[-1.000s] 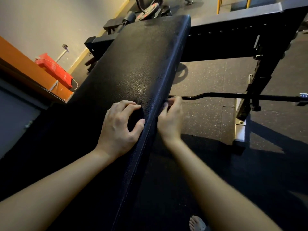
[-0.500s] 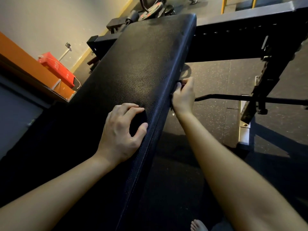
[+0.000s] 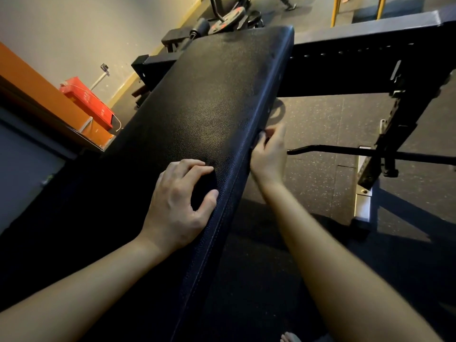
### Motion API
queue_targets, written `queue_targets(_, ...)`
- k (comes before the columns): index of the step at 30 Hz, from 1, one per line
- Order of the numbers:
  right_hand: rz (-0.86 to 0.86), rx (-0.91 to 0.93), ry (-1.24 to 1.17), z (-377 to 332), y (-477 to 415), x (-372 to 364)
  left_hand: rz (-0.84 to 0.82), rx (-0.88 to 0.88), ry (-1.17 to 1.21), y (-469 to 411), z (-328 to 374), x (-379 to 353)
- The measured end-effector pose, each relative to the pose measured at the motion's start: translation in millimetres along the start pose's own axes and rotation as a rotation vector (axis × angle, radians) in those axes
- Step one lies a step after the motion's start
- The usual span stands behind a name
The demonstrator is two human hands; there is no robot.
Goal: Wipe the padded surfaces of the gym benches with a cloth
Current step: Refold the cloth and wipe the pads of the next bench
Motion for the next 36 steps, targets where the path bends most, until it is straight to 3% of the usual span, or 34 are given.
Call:
queue_targets(5, -0.276, 0.236, -0.108, -24.3, 148.5, 51.2, 0.002, -0.005, -0.009, -0.7, -0.1, -1.2)
queue_targets(8, -0.159, 0.230, -0.021, -20.3, 90.8, 32.8, 0.002, 0.007, -0.003, -0.5, 1.2, -0.2)
queue_targets(11, -0.074, 0.024, 0.033, 0.6, -4.6, -3.4, -0.004, 0.003, -0.003, -0.5, 0.6, 0.1)
queue_targets(14, 0.002, -0.050, 0.022, 1.5, 0.3, -2.3, -0.006, 0.003, -0.007, 0.4, 0.3, 0.0)
queue_targets(16, -0.071, 0.029, -0.062, -11.2, 66.7, 18.1, -0.001, 0.000, -0.011, -0.6, 0.7, -0.2)
queue_targets(19, -0.361, 0.247, -0.192, -33.0, 161.3, 57.5, -0.005, -0.002, -0.016, -0.6, 0.1, -1.5)
queue_targets(21, -0.379, 0.322, -0.145, -26.1, 143.6, 52.8, -0.002, 0.004, -0.011, -0.1, 0.0, -0.2)
queue_targets(24, -0.196, 0.121, -0.022, -12.0, 56.6, 24.5, -0.010, 0.005, -0.020, 0.6, 0.7, 0.0)
queue_targets(28, -0.200, -0.126, -0.079, 8.3, -2.0, 26.9, -0.016, 0.013, 0.002, 0.8, -0.9, 1.0)
queue_targets(32, 0.123, -0.430, -0.168, 32.9, -33.9, 58.1, -0.012, 0.012, 0.004, 0.0, -0.3, 0.6)
queue_targets(36, 0.111, -0.607, -0.370, 26.2, -34.7, 38.7, -0.007, 0.013, 0.009, 0.1, -0.9, 1.3)
Point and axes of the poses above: each hand's wrist, its own y-axis away from the middle knuckle, its own x-axis out of the back of the hand, z = x × y, the point moved 5 cm from there along -y, towards the middle knuckle, and after that the axes turned 8 degrees about z, right-handed, at the moved point
